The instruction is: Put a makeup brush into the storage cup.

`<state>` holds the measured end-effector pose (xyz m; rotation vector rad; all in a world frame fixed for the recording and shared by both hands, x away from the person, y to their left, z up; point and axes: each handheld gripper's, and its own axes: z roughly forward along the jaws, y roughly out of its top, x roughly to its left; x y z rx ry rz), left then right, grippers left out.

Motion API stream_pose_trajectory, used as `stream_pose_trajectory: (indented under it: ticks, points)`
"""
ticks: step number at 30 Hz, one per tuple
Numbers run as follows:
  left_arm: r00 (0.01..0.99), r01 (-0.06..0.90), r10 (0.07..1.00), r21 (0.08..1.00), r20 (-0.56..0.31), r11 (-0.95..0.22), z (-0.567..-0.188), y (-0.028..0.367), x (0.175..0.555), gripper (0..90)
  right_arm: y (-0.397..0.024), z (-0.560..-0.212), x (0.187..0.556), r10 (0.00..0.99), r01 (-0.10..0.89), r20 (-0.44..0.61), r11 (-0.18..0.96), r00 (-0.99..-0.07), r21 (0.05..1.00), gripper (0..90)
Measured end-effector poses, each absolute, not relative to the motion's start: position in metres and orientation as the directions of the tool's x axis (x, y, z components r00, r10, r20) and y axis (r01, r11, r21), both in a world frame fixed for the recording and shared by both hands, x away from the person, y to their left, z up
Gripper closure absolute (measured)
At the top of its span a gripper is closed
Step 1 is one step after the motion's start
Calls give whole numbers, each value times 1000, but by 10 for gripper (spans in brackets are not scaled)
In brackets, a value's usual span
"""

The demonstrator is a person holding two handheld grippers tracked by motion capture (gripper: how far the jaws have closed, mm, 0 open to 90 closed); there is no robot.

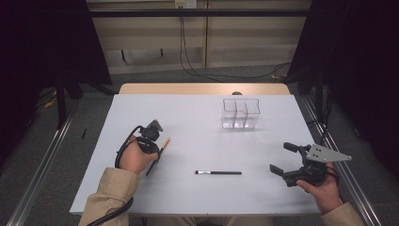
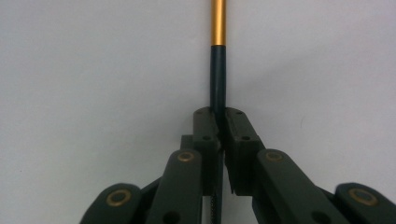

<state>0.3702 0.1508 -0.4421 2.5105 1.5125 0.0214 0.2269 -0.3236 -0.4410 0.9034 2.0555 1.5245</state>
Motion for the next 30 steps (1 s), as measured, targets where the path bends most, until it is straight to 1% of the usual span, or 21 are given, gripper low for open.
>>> stream_pose_trajectory:
  ticks: [2, 8, 16, 22, 30]
  points:
    - [471, 872, 877, 202, -96, -446, -440, 152, 370, 842, -324, -441, 227, 714, 247, 40, 188, -699, 951, 13]
    - [469, 867, 873, 259, -136, -425, -435, 157, 367, 842, -324, -442, 226, 715, 251, 42, 189, -698, 950, 13]
    - [466, 840, 864, 403, -192, -364, -427, 164, 364, 842, -322, -442, 227, 712, 251, 40, 193, -701, 949, 13]
    - [465, 826, 853, 464, -238, -320, -425, 165, 361, 842, -322, -443, 227, 712, 252, 43, 191, -701, 949, 13]
    - [482, 758, 840, 601, -251, -255, -419, 166, 355, 842, -323, -443, 227, 712, 250, 42, 189, -700, 950, 13]
